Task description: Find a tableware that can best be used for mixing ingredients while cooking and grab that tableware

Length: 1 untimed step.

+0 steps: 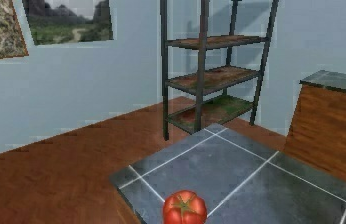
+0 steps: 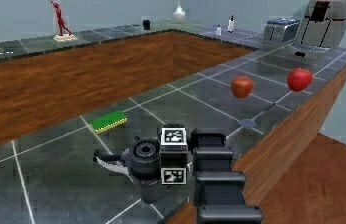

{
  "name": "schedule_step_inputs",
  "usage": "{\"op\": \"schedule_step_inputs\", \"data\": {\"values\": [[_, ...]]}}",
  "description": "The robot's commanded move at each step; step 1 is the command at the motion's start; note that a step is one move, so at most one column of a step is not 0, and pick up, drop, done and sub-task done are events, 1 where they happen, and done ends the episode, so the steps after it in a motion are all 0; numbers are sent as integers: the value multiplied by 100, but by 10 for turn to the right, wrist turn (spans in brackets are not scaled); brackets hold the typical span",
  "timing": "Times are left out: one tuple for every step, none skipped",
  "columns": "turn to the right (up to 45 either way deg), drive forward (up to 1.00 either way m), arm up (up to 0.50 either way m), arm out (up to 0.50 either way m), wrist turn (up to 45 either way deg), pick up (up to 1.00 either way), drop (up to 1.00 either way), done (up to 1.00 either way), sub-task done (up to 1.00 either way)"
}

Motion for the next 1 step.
{"op": "schedule_step_inputs", "data": {"values": [[0, 0, 0, 0, 0, 0, 0, 100, 0]]}}
